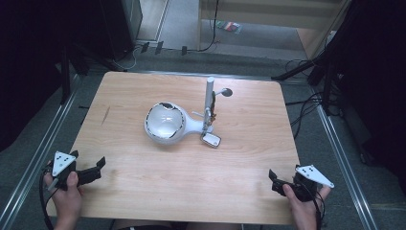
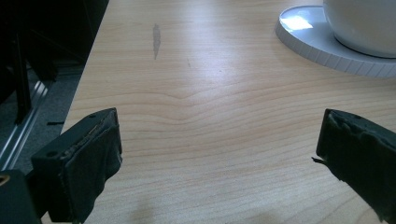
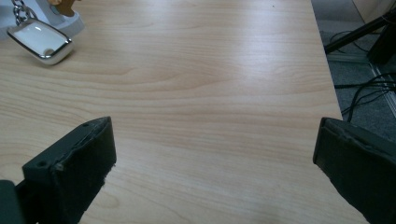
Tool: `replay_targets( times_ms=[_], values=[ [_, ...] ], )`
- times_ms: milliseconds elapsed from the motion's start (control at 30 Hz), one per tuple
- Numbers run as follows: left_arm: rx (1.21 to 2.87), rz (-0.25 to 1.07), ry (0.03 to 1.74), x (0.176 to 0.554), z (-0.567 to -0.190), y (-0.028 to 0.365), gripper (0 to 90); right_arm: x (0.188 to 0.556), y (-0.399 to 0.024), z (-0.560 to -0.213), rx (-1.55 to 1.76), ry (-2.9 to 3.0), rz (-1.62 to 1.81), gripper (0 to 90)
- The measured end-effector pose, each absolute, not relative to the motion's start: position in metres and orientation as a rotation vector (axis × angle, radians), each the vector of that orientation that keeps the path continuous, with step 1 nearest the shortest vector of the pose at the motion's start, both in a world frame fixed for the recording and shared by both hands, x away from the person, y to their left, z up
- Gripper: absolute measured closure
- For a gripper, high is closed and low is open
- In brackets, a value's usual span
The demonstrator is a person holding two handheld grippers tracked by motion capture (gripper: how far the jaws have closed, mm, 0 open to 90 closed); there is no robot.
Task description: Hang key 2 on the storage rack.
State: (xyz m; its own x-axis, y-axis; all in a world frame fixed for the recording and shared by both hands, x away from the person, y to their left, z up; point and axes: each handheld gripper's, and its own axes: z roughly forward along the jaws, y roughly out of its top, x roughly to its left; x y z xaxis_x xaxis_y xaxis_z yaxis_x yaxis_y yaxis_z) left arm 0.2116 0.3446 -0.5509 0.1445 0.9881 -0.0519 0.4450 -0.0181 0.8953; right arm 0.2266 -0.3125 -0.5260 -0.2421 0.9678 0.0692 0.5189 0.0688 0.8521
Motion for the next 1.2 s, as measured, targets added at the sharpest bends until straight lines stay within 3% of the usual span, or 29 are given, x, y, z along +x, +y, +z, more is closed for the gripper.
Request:
replay_targets(
  times_ms=[467,1200],
  values=[
    [1.593,0.793,1.4,0.211,-0.551,0.347,0.3,0.217,-0.343,-0.538,1.531,1.776,1.061,0.0],
    [1.607,0.813,1.384,0.21,-0.551,0.345,0.3,0.201,-0.351,-0.545,1.529,1.796,1.03,0.0]
  ],
)
